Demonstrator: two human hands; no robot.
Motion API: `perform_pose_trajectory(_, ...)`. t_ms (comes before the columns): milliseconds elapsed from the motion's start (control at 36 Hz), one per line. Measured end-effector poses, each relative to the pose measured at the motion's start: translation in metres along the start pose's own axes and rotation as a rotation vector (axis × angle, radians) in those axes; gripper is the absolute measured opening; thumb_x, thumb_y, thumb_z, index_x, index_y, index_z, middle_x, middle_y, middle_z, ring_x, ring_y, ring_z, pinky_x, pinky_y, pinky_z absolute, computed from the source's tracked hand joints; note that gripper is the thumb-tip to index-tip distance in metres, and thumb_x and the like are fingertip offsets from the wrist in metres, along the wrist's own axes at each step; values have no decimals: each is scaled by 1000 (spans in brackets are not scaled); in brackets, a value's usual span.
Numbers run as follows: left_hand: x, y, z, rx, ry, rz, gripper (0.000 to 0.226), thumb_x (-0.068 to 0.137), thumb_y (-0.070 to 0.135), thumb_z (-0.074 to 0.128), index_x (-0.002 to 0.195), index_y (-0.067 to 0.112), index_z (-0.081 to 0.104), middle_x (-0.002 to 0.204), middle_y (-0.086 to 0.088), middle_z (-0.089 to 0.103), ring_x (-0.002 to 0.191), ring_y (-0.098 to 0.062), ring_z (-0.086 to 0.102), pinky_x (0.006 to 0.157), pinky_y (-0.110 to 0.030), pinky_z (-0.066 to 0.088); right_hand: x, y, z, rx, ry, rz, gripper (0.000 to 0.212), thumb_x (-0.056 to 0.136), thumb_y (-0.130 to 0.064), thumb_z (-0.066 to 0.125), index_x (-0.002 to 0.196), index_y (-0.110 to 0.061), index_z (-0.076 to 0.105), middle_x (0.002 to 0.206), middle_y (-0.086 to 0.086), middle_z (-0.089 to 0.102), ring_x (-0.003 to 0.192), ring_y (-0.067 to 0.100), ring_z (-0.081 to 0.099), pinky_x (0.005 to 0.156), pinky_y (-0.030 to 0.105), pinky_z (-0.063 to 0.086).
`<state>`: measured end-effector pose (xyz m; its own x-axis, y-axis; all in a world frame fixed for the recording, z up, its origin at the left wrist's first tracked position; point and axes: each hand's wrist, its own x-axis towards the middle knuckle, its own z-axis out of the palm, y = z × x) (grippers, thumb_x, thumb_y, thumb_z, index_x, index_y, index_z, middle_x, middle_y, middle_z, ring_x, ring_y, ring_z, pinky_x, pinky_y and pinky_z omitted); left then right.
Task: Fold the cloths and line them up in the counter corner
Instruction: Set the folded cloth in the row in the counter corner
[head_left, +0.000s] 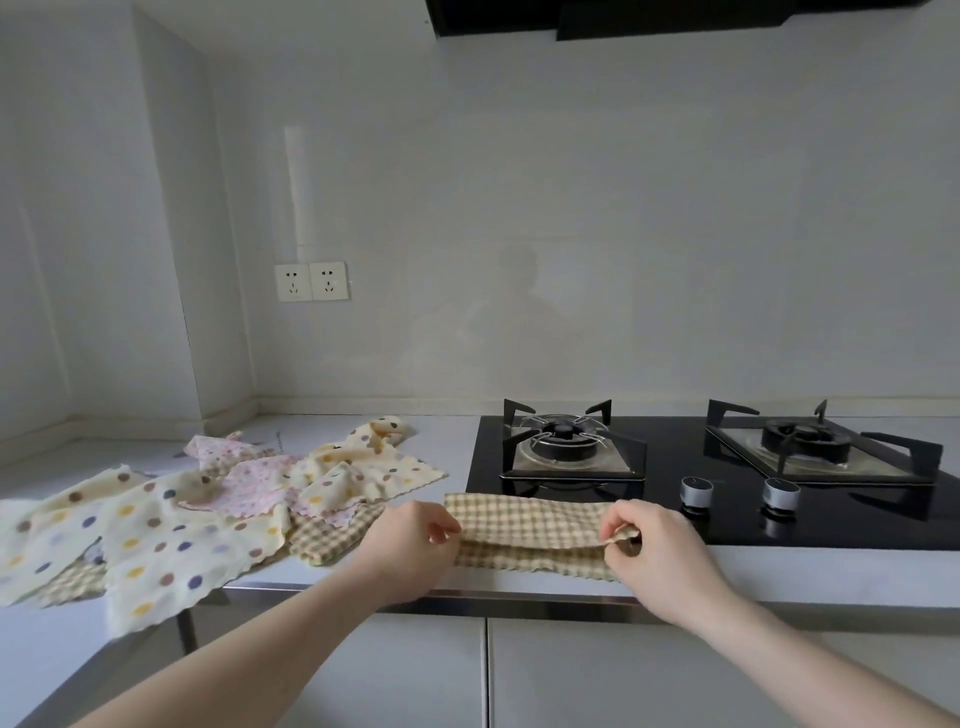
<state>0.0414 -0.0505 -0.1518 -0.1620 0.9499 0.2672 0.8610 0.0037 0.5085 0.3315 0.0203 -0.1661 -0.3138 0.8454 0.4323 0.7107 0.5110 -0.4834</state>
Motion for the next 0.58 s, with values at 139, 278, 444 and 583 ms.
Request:
perform_pose_trajectory(139, -6, 2, 3, 95, -13, -53, 26, 90, 30, 54, 106, 34, 74, 100, 14, 69, 93, -9, 64, 82, -22, 53, -10, 5, 4, -113, -6, -168, 15, 81, -20, 66, 76, -35, 64, 97, -29, 58, 115, -6, 37, 95, 21, 38)
perform_pose_trajectory(278, -3, 7, 1, 193, 44, -78, 26, 93, 35, 48, 93, 27, 73, 85, 8, 69, 79, -14, 64, 67, -28, 54, -11, 10, 8, -120, -14, -216, 13, 84, -41, 67, 73, -34, 69, 100, -30, 56, 116, -6, 37, 94, 15, 34)
perform_pose_trajectory(444, 17, 14, -2, 124, 194, -119, 23, 86, 43, 48, 90, 32, 68, 78, 8, 69, 65, -10, 64, 53, -24, 49, 9, 9, 7, 57, 122, -39, 13, 90, -34, 65, 76, -34, 64, 96, -24, 61, 105, 3, 49, 88, 25, 41)
perform_pose_trajectory(583, 48, 6, 11, 67, 166, -164, 39, 88, 50, 53, 121, 31, 60, 122, 7, 58, 109, -16, 56, 88, -36, 53, 28, 17, 15, -93, 15, 166, 38, 94, -48, 56, 130, -33, 57, 128, -15, 56, 121, 12, 48, 99, 30, 42)
